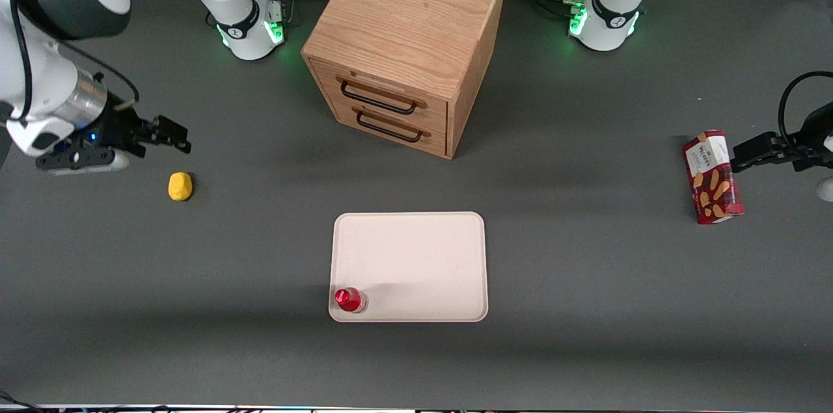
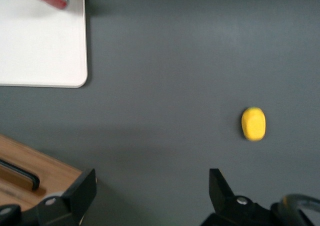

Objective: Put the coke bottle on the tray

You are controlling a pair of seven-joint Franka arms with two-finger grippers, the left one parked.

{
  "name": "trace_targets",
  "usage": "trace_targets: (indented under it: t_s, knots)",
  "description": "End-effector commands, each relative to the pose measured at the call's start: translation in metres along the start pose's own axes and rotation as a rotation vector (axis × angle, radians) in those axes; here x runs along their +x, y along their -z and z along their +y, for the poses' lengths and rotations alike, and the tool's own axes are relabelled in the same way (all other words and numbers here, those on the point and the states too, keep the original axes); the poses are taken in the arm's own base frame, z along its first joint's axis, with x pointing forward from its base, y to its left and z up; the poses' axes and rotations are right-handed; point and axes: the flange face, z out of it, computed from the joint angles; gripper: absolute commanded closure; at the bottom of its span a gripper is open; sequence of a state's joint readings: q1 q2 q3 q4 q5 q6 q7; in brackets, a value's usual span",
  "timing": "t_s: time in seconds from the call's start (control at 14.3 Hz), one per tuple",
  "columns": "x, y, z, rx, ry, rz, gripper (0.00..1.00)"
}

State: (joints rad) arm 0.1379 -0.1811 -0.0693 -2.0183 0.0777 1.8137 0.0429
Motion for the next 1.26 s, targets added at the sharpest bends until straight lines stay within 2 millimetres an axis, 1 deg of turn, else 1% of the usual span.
trace_targets:
  t_s: [0.0, 0.14, 0.28, 0.35, 0.49, 0.7, 0.84, 0.98, 1.19]
  knots:
    - [-0.049, 0.016, 0.006, -0.022, 0.011, -0.027, 0.0]
    - [-0.058, 0.037, 0.01, -0.05, 0.013, -0.032, 0.0]
    - [-0.06, 0.059, 0.018, -0.089, 0.007, -0.027, 0.0]
    - [-0.059, 0.068, 0.018, -0.109, 0.009, -0.018, 0.0]
    - [-0.056, 0.076, 0.018, -0.125, 0.002, -0.029, 0.0]
    - [-0.054, 0.074, 0.015, -0.127, -0.028, -0.033, 0.0]
    - [-0.041, 0.066, 0.012, -0.113, -0.048, -0.053, 0.0]
    - [-0.025, 0.063, 0.009, -0.098, -0.075, -0.059, 0.0]
    - [-0.022, 0.063, 0.007, -0.082, -0.074, -0.06, 0.0]
